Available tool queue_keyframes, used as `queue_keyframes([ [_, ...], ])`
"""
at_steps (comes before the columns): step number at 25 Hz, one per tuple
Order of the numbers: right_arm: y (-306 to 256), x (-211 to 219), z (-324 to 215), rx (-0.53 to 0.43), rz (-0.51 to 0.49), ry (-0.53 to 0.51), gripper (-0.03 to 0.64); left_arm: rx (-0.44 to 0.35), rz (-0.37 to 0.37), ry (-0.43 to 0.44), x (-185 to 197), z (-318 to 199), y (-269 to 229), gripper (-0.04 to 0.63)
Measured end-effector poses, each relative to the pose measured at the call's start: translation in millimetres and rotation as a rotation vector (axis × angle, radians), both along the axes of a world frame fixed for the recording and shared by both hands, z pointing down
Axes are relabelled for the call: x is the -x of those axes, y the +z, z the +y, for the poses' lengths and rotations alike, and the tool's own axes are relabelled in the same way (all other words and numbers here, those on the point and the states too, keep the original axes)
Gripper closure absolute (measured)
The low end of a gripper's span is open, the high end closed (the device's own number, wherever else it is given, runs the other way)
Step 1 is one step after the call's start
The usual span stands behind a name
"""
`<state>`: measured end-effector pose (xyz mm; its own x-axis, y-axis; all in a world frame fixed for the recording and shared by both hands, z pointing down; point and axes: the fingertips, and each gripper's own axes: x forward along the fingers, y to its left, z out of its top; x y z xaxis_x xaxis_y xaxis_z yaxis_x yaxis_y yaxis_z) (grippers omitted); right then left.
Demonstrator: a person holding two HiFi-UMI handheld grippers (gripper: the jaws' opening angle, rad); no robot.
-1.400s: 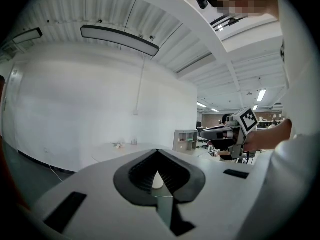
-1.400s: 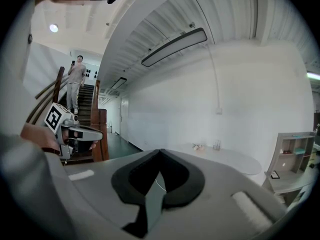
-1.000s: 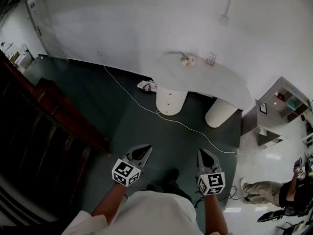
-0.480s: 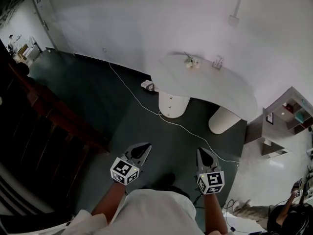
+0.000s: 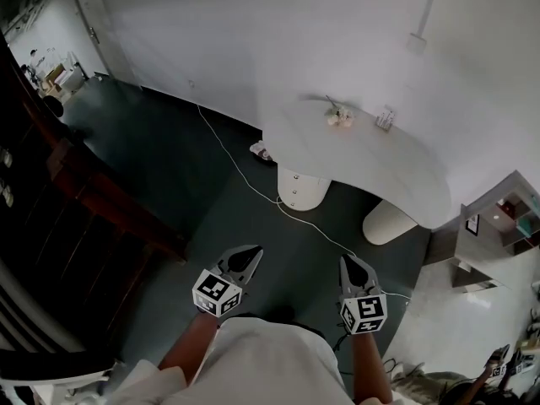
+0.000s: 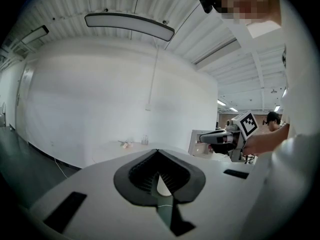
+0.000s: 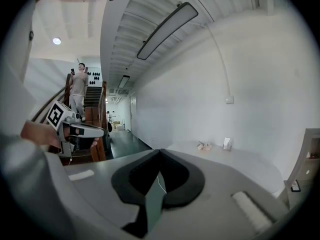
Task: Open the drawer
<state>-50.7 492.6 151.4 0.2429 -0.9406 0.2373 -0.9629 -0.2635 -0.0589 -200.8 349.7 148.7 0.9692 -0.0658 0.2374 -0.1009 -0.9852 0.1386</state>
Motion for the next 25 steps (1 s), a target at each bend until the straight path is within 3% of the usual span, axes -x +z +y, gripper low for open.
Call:
queue_keyframes([
  [14, 22, -46, -36, 0.046, -0.039, -0.071, 0.606, 0.030, -0.019, -0.038, -43, -18, 15, 0.591],
  [25, 38, -81, -115, 0.086, -0.049, -0.049, 0.606, 0.056, -0.015, -0.028, -83, -109, 30, 0.591],
])
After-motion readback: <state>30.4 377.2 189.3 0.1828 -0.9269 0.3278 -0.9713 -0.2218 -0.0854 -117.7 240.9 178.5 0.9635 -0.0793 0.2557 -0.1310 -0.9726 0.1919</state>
